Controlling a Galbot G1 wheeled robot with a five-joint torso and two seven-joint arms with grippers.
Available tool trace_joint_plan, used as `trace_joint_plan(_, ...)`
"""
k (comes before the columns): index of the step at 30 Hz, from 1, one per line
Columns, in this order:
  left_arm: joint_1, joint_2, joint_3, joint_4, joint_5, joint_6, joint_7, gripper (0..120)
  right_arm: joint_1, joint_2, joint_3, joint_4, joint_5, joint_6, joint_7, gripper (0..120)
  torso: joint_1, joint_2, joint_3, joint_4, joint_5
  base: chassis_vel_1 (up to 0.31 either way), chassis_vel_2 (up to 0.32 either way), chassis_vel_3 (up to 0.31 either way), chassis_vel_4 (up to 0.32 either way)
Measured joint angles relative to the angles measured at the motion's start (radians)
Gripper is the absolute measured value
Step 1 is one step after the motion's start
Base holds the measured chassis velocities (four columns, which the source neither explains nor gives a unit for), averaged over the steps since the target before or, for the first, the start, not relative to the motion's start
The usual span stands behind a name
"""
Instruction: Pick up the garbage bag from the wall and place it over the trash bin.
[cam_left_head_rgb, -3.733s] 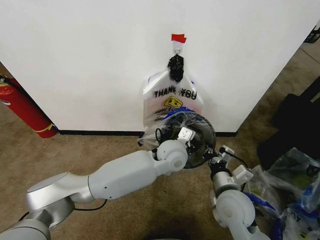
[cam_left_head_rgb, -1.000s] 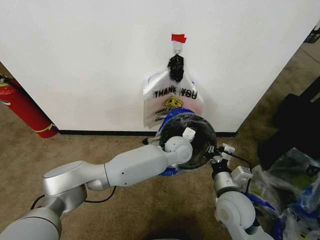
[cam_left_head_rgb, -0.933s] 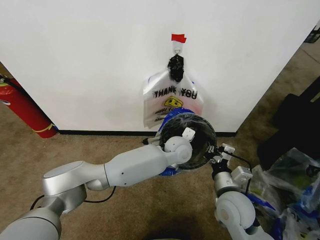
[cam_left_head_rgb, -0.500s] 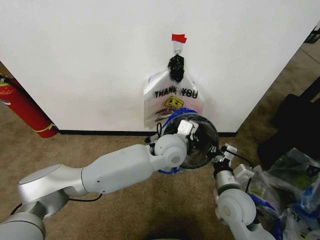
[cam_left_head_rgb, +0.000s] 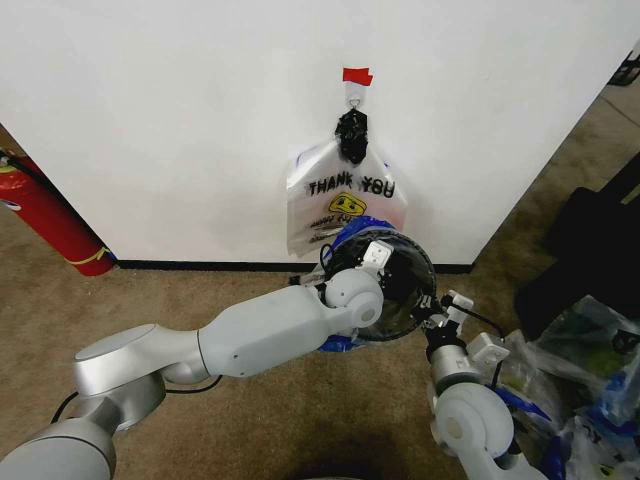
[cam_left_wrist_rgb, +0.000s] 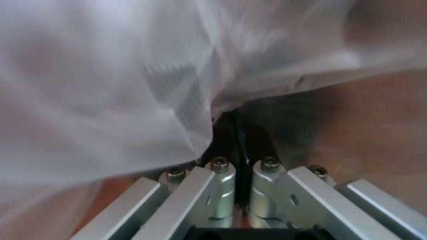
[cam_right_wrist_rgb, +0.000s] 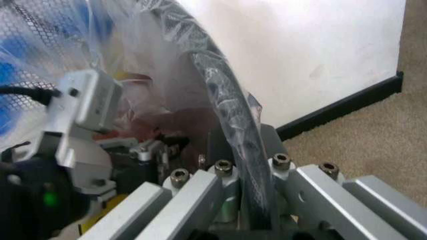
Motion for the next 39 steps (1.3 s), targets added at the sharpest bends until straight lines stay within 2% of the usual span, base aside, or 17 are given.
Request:
trace_joint_plan(6, 0.002, -0.004, 0.001, 0.026, 0.008, -0.002, 0.011, 0, 0.003, 0.003, -0.004, 0.005, 0.019, -0.002, 0.002, 0, 0.0, 0.0, 0.0, 0.0001, 0.0, 0.0, 0.0, 0.0, 0.0)
trace_joint_plan(9, 0.006, 0.013, -0.002, -0.005, -0.001, -0.015, 0.026, 0, 0.007, 0.009, -0.005, 0.001, 0.035, -0.003, 0.009, 0, 0.0, 0.0, 0.0, -0.0002, -0.0002, 0.0, 0.0, 0.0, 0.0)
trace_joint_plan(11, 0.01, 0.044, -0.002, -0.073, -0.019, -0.026, 0.047, 0, 0.013, 0.01, -0.001, -0.003, 0.051, -0.008, 0.015, 0, 0.0, 0.0, 0.0, 0.0, -0.0002, 0.0, 0.0, 0.0, 0.0)
trace_joint_plan(12, 0.01, 0.044, -0.002, -0.073, -0.019, -0.026, 0.047, 0, 0.013, 0.01, -0.001, -0.003, 0.051, -0.008, 0.015, 0, 0.0, 0.0, 0.0, 0.0, -0.0002, 0.0, 0.0, 0.0, 0.0)
trace_joint_plan(19, 0.05, 0.207, -0.016, -0.387, -0.057, -0.097, 0.192, 0, 0.029, 0.006, 0.017, -0.019, 0.113, -0.028, 0.043, 0, 0.0, 0.0, 0.0, -0.0002, -0.0003, 0.0, 0.0, 0.0, 0.0)
trace_joint_plan(20, 0.05, 0.207, -0.016, -0.387, -0.057, -0.097, 0.192, 0, 0.029, 0.006, 0.017, -0.019, 0.113, -0.028, 0.043, 0, 0.0, 0.0, 0.0, -0.0002, -0.0003, 0.0, 0.0, 0.0, 0.0)
trace_joint_plan(22, 0.099, 0.279, -0.075, -0.481, -0.071, -0.125, 0.221, 3, 0.028, 0.007, 0.023, -0.02, 0.133, -0.032, 0.051, 0, 0.0, 0.0, 0.0, -0.0001, -0.0003, 0.0, 0.0, 0.0, 0.0)
trace_joint_plan(26, 0.212, 0.399, -0.204, -0.596, -0.059, -0.177, 0.265, 19, 0.022, 0.006, 0.04, -0.019, 0.171, -0.038, 0.061, 0, 0.0, 0.0, 0.0, 0.0004, -0.0005, 0.0, 0.0, 0.0, 0.0)
trace_joint_plan(29, 0.262, 0.438, -0.258, -0.638, -0.043, -0.194, 0.278, 26, 0.021, 0.006, 0.048, -0.016, 0.195, -0.042, 0.069, 0, 0.0, 0.0, 0.0, 0.0001, -0.0004, 0.0, 0.0, 0.0, 0.0)
trace_joint_plan(33, 0.431, 0.5, -0.455, -0.722, 0.0, -0.233, 0.31, 44, 0.022, 0.01, 0.075, -0.009, 0.28, -0.06, 0.096, 0, 0.0, 0.0, 0.0, -0.0002, -0.0004, 0.0, 0.0, 0.0, 0.0)
trace_joint_plan(34, 0.431, 0.5, -0.455, -0.722, 0.0, -0.233, 0.31, 44, 0.022, 0.01, 0.075, -0.009, 0.28, -0.06, 0.096, 0, 0.0, 0.0, 0.0, -0.0002, -0.0004, 0.0, 0.0, 0.0, 0.0)
trace_joint_plan(36, 0.51, 0.512, -0.553, -0.74, 0.013, -0.251, 0.332, 51, 0.024, 0.013, 0.09, -0.008, 0.319, -0.064, 0.103, 0, 0.0, 0.0, 0.0, -0.0002, -0.0005, 0.0, 0.0, 0.0, 0.0)
trace_joint_plan(39, 0.674, 0.521, -0.714, -0.749, 0.07, -0.321, 0.361, 65, 0.027, 0.014, 0.121, -0.01, 0.37, -0.066, 0.106, 0, 0.0, 0.0, 0.0, 0.0, -0.0007, 0.0, 0.0, 0.0, 0.0)
